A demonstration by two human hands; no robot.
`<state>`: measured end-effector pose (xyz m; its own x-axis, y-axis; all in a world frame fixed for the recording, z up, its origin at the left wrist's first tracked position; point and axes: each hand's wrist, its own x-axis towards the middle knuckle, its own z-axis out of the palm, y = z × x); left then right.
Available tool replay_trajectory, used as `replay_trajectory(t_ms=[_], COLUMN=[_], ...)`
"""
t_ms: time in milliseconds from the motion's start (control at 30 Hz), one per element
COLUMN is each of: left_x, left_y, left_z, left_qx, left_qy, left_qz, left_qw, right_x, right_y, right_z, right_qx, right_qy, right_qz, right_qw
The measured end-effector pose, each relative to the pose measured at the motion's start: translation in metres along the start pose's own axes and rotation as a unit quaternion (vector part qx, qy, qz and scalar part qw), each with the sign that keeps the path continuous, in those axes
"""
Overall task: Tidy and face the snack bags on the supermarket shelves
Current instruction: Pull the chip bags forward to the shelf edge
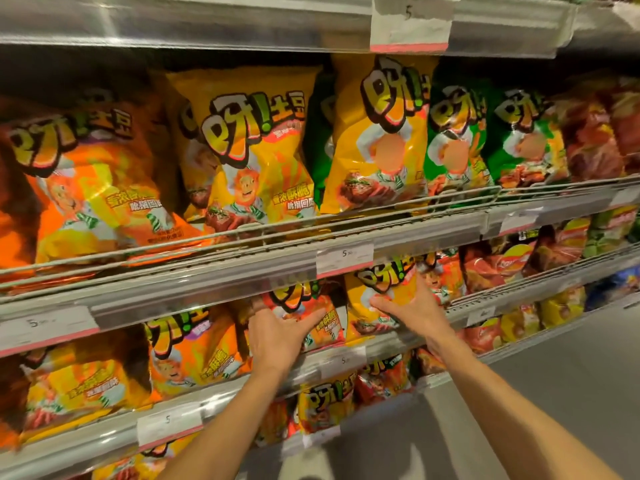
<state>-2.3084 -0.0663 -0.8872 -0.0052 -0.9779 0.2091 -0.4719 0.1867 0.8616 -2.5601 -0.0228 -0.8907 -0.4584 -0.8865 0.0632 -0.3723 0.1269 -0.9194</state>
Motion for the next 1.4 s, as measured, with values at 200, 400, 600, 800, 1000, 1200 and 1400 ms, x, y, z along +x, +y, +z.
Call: replay_trajectory(t_ms=[200, 400, 600, 800, 1000, 1200, 1400], left_x=[0.0, 0.001, 0.002, -0.01, -0.018, -0.012, -0.018], left_y=[0.004, 0.006, 0.014, 0.03, 0.049, 0.076, 0.065], left_z=[-0.001, -0.01, -0.016, 0.01, 0.058, 0.094, 0.126], left_qx=[-0.03, -0.033, -0.065, -0.059, -0.094, -0.134, -0.112], left_qy=[-0.009, 0.001, 0.018, 0.019, -0.036, -0.011, -0.019], left_qz=[-0.021, -0.021, -0.027, -0.036, -0.046, 0.015, 0.027], left_qw=[0.999, 0.999, 0.997, 0.997, 0.994, 0.991, 0.993], right_x=[-0.001, -0.011, -0.024, -0.078, -0.136, -0.163, -0.173], right_y=[-0.006, -0.012, -0.007, 0.026, 0.076, 0.105, 0.11], right_z=[-0.003, -0.004, -0.02, -0.046, -0.067, -0.078, -0.084], right_qx=[0.005, 0.023, 0.074, 0.092, 0.116, 0.106, 0.099], right_qy=[0.001, 0.046, 0.061, 0.082, 0.132, 0.154, 0.165], right_qz=[0.018, 0.005, 0.054, 0.086, 0.161, 0.204, 0.206], right_qw=[1.0, 0.999, 0.994, 0.989, 0.971, 0.961, 0.96])
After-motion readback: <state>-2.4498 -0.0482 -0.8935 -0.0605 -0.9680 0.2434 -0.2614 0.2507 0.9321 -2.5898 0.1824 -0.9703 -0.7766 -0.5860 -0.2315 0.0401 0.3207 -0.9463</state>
